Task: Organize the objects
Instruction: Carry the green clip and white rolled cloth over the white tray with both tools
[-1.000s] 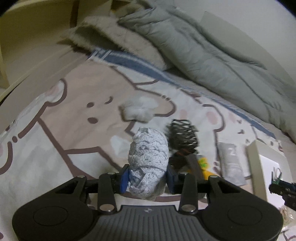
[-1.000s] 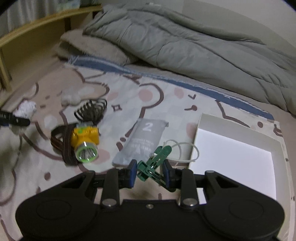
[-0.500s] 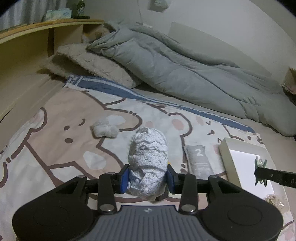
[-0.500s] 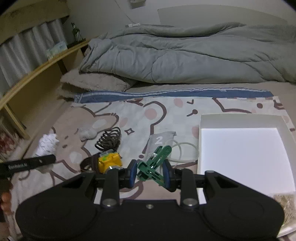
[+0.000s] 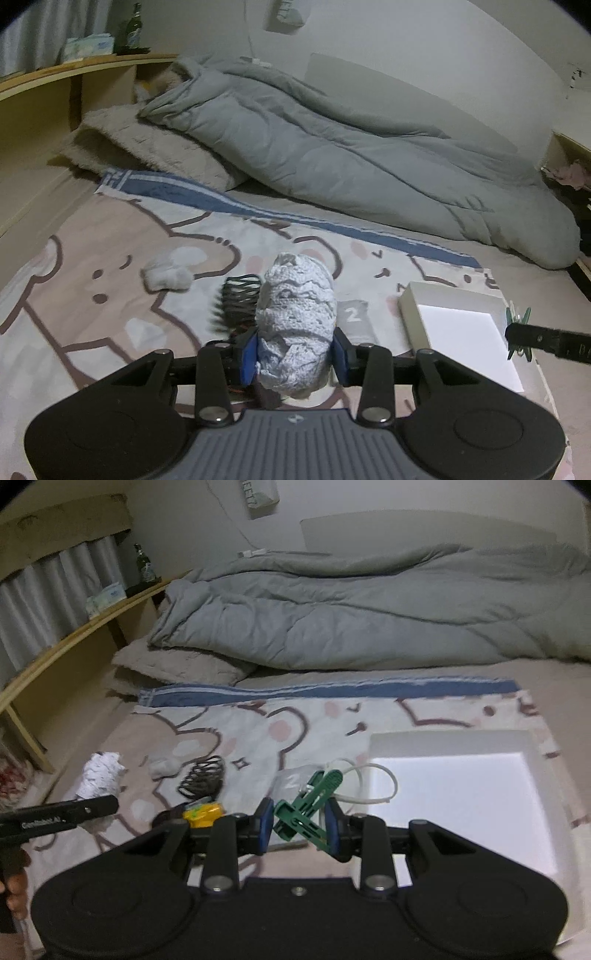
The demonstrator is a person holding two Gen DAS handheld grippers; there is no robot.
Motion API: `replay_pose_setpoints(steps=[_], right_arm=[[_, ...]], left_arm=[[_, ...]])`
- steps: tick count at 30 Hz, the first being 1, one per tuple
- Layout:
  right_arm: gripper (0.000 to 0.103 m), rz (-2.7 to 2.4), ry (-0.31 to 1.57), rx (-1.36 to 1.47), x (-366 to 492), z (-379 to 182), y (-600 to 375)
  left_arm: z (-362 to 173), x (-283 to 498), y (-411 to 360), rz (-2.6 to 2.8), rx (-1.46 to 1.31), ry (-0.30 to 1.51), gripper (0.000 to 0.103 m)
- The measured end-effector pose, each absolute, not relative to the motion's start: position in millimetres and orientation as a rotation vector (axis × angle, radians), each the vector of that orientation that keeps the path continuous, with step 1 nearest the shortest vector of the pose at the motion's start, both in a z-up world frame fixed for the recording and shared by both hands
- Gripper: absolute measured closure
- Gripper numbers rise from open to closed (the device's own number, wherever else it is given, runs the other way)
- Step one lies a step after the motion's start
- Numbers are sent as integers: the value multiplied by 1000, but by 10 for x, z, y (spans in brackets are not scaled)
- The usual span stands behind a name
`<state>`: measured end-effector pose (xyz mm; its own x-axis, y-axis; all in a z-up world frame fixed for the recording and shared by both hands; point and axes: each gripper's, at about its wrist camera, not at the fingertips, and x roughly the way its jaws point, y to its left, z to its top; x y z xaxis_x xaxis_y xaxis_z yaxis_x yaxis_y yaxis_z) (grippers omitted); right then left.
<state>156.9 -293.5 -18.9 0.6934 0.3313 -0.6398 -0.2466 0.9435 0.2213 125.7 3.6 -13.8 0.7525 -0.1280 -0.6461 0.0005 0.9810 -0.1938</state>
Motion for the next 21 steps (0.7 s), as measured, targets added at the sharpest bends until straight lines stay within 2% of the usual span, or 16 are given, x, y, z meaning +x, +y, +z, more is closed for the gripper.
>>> replay_pose_setpoints(steps=[9, 21], right_arm=[[72, 257, 689, 161, 1586, -137, -3476], [72, 132, 690, 229, 1625, -292, -4359]], left_arm=[[-105, 1341, -549, -154, -153, 709, 61], [-188, 1420, -1613, -386, 30, 694, 61]])
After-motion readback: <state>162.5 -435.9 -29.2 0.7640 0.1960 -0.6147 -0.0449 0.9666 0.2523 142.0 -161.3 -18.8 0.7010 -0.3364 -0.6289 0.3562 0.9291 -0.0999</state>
